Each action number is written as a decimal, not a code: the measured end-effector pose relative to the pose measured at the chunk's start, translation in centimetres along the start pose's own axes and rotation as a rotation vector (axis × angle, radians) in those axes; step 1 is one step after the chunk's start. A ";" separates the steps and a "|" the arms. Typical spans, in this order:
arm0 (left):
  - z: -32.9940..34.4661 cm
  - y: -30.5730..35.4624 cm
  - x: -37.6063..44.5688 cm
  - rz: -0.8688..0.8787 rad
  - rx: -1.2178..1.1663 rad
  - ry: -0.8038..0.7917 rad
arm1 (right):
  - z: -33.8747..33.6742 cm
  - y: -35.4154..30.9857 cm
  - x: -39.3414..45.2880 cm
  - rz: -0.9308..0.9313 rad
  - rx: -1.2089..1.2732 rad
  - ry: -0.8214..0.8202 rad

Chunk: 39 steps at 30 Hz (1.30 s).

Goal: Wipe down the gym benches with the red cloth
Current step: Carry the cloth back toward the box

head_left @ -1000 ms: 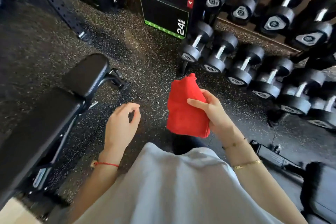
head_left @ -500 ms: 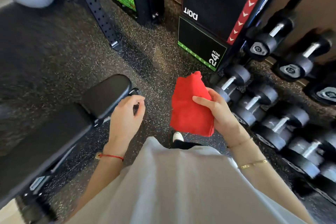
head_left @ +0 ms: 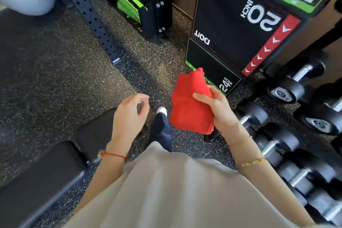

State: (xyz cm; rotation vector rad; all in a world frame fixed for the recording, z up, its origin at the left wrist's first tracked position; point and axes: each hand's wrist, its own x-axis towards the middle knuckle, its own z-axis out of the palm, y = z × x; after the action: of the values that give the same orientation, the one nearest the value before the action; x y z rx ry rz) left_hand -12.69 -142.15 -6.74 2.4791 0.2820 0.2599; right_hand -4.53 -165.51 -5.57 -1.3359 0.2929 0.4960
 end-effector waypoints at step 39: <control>18.7 15.1 72.5 0.509 -0.093 -0.265 | -7.8 -37.5 56.2 -0.185 0.248 0.415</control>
State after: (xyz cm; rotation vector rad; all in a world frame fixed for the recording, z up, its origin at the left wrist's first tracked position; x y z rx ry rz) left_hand 63.58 -145.53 -3.67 2.4191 -0.4674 0.1423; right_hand 63.33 -168.96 -2.21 -1.2005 0.5477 0.0198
